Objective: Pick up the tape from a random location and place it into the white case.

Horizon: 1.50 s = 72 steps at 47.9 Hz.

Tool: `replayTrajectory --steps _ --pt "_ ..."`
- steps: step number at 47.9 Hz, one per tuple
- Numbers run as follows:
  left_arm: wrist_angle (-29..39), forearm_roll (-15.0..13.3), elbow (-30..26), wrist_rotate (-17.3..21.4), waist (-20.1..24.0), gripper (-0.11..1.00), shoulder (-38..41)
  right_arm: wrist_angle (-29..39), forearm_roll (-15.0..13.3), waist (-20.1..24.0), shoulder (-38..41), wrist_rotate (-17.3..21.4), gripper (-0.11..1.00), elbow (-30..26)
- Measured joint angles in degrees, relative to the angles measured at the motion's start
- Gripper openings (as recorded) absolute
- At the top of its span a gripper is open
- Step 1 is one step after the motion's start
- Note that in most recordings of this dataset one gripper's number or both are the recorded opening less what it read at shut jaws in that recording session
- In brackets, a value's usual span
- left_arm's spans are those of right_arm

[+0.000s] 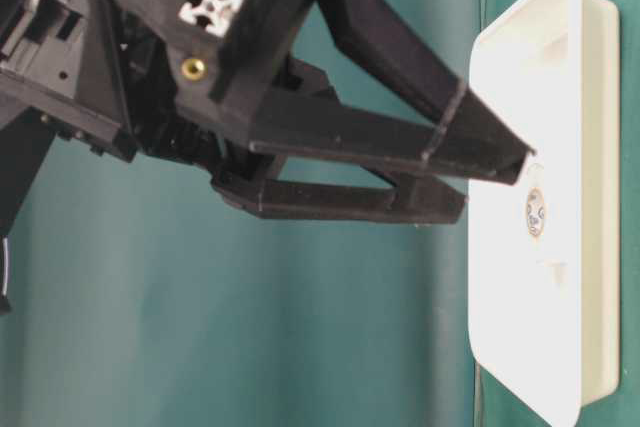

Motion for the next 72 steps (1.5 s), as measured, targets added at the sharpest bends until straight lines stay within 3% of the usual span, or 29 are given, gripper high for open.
replayTrajectory --steps 21,33,72 --pt "0.0 0.0 0.0 0.0 0.0 0.91 0.0 -2.02 -0.44 0.18 0.18 0.09 0.92 0.09" --pt "0.0 0.0 0.0 0.0 0.0 0.91 0.0 -3.43 -0.44 0.79 4.31 0.62 0.92 0.44" --pt "0.09 0.09 0.0 -0.09 0.26 0.91 0.0 -15.64 -0.44 2.64 14.77 2.81 0.92 3.96"
